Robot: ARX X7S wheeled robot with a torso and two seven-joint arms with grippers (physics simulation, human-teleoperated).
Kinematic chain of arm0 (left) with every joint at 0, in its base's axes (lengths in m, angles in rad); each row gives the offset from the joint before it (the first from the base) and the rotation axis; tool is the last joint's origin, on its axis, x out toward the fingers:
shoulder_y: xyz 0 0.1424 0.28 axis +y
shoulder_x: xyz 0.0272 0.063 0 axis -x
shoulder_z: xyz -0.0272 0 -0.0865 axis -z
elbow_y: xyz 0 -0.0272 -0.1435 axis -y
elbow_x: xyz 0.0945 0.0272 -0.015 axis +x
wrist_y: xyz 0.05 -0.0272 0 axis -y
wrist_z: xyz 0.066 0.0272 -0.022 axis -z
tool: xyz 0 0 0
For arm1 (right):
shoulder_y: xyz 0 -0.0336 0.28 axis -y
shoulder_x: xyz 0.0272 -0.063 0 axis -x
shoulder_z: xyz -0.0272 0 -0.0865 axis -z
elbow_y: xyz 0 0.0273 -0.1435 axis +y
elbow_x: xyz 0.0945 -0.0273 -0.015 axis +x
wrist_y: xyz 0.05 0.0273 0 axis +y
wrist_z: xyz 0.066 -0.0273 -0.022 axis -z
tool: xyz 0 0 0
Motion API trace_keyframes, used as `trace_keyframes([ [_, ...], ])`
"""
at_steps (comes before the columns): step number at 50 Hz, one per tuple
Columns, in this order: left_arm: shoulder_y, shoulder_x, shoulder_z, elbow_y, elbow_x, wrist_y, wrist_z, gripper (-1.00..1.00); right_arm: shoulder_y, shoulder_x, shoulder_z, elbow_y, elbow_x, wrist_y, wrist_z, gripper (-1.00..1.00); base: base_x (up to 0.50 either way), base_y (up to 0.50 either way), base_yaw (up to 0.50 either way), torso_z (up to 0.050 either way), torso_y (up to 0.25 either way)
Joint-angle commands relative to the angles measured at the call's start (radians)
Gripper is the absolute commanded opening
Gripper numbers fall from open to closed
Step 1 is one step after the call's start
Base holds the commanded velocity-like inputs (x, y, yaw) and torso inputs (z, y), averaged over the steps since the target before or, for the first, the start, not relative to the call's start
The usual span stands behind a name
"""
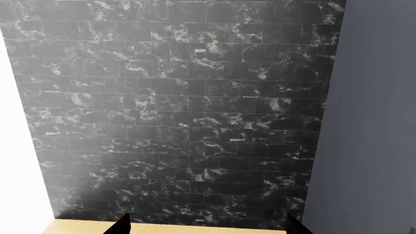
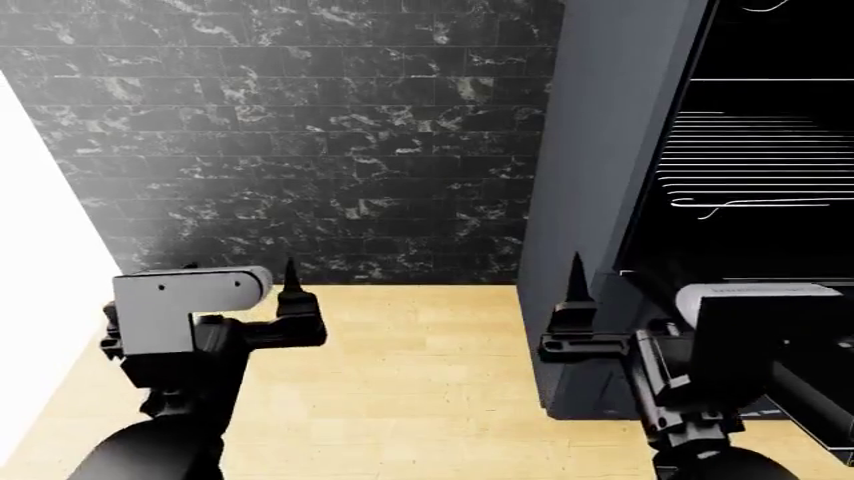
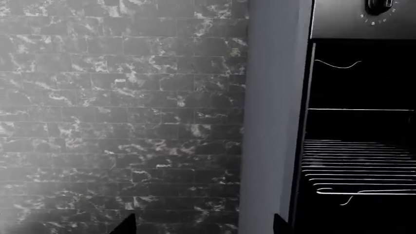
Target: Fully slide the bottom oven rack out.
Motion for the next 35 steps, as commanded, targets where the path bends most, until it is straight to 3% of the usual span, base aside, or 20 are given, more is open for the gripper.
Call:
trace_keyframes([
  [1, -0.307, -0.098, -0.183, 0.236, -0.421, -0.532, -0.211, 1.0, 0.289, 0.22, 0.217, -0.237, 0.76, 0.421, 0.453, 1.0, 0.0, 0.0, 0.0, 0.0, 0.0],
  [5, -0.458, -0.282, -0.241, 0.08, -1.021, -0.528, -0.779, 1.0, 0.455, 0.306, 0.247, -0.165, 1.172, 0.467, 0.754, 1.0, 0.0, 0.0, 0.0, 0.0, 0.0],
  [8, -0.541, -0.37, -0.174, 0.0, -1.429, -0.486, -0.996, 1.0, 0.577, 0.4, 0.171, -0.107, 1.379, 0.428, 0.917, 1.0, 0.0, 0.0, 0.0, 0.0, 0.0],
  [17, -0.741, -0.527, -0.005, -0.135, -1.689, -0.389, -1.168, 1.0, 0.754, 0.548, 0.06, -0.026, 1.585, 0.374, 1.041, 1.0, 0.0, 0.0, 0.0, 0.0, 0.0],
  [26, -0.871, -0.598, 0.072, -0.209, -1.858, -0.277, -1.225, 1.0, 0.971, 0.62, -0.074, 0.036, 1.743, 0.317, 1.122, 1.0, 0.0, 0.0, 0.0, 0.0, 0.0],
  [35, -0.962, -0.664, 0.135, -0.278, -1.924, -0.234, -1.26, 1.0, 1.065, 0.645, -0.145, 0.126, 1.815, 0.286, 1.134, 1.0, -0.02, -0.28, 0.0, 0.0, 0.0],
])
